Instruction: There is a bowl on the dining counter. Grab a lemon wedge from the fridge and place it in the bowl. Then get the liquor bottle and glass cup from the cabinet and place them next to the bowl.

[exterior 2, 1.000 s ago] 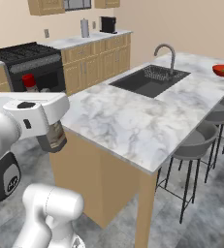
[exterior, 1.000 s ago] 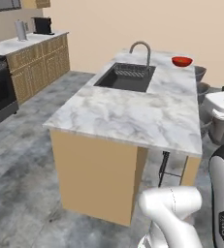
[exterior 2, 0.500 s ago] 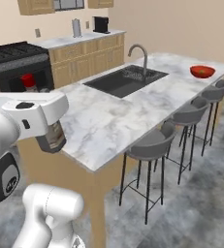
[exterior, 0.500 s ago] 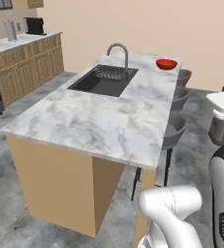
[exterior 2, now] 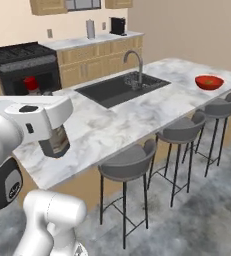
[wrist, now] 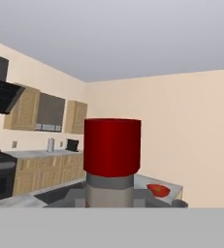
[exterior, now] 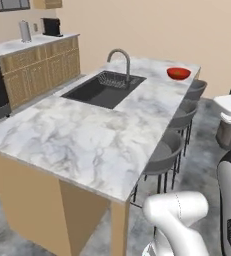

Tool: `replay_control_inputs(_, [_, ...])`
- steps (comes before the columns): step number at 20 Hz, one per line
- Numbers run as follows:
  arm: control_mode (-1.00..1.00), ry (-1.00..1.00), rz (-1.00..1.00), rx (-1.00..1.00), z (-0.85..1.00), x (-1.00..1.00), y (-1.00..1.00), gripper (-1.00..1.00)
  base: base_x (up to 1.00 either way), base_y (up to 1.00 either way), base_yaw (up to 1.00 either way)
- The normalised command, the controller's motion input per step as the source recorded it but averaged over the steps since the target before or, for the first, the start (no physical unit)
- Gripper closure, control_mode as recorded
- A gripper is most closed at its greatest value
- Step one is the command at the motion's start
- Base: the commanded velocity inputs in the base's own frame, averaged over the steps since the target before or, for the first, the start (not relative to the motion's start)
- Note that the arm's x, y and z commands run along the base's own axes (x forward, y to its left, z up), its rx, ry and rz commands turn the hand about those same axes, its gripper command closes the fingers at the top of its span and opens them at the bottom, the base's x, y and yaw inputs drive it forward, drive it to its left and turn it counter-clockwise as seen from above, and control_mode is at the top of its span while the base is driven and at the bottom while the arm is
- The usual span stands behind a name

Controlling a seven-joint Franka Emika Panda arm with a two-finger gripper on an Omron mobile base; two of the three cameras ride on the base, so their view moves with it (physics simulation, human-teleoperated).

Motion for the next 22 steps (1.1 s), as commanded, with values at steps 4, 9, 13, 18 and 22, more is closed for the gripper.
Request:
replay_control_inputs(4, [1.0,0.0,0.0,0.0,0.0,0.0,0.0,1.0,0.51,-1.0,0.25])
replay_control_inputs(9, [1.0,0.0,0.0,0.0,0.0,0.0,0.0,1.0,0.31,-1.0,0.19])
replay_control_inputs(13, [1.0,0.0,0.0,0.0,0.0,0.0,0.0,1.0,-0.05,-1.0,0.11])
replay_control_inputs(18, [1.0,0.0,0.0,0.0,0.0,0.0,0.0,1.0,-0.13,-1.0,0.1])
replay_control_inputs(22, [1.0,0.0,0.0,0.0,0.0,0.0,0.0,1.0,0.0,-1.0,0.15])
